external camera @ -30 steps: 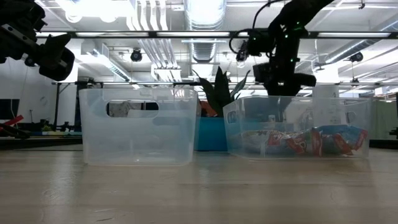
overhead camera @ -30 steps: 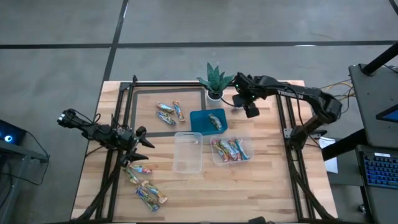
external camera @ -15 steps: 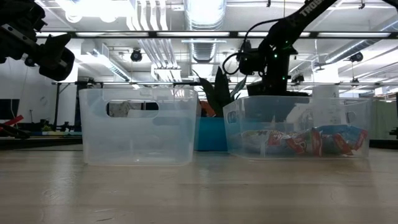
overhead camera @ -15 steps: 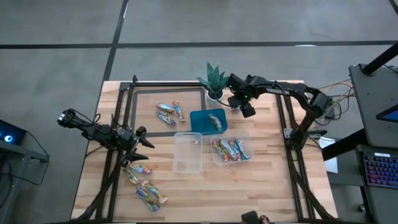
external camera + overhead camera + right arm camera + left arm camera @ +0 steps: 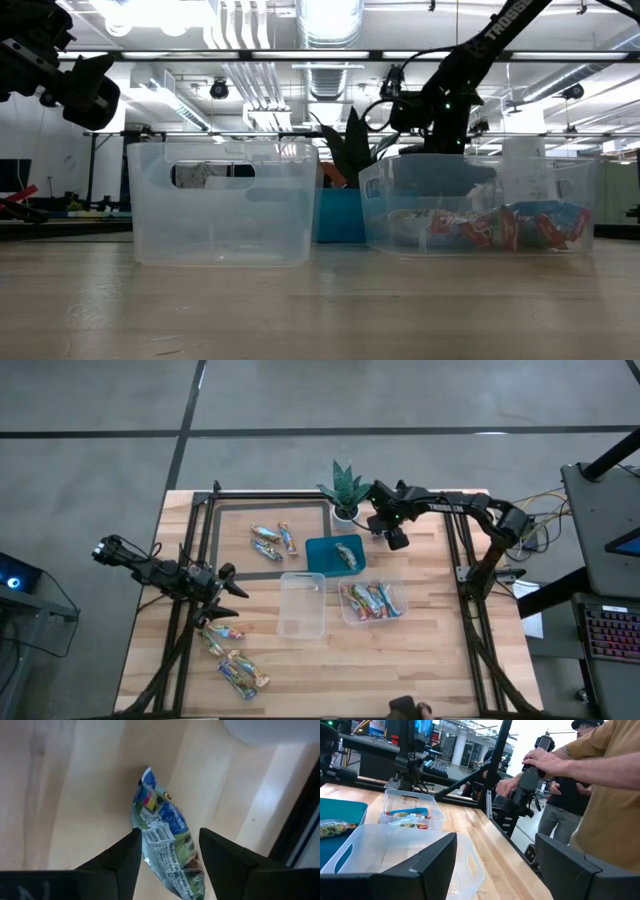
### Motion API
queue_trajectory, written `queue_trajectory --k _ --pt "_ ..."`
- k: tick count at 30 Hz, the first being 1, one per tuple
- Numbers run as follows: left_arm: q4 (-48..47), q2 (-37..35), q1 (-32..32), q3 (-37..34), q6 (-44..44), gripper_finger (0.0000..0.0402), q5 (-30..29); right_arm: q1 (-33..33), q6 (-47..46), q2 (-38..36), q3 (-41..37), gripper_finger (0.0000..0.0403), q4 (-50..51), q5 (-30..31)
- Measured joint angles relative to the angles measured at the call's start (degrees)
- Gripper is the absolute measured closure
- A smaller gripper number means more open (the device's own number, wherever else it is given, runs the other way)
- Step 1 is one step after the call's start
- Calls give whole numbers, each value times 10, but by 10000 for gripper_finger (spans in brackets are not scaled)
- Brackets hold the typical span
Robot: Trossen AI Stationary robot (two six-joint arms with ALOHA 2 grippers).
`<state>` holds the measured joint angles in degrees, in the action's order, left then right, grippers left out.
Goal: Pick and place Granola Bars by type
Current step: Put the blue granola bar into the left transparent bin
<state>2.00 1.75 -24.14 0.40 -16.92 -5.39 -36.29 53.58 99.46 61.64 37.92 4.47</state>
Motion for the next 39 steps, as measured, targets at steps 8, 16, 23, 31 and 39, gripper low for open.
queue_trajectory --k 8,16,23,31,39 --pt "0 0 0 0 0 152 0 -21 38 0 -31 197 -29 -2" --pt "0 0 0 0 0 152 0 -27 54 0 -45 226 -81 -2" --pt "0 0 0 0 0 152 0 -27 54 0 -50 309 -83 -12" --pt "0 0 0 0 0 152 0 -27 37 -2 -68 390 -87 -39" --pt "0 0 0 0 0 152 0 -30 19 -2 -67 394 -83 -41"
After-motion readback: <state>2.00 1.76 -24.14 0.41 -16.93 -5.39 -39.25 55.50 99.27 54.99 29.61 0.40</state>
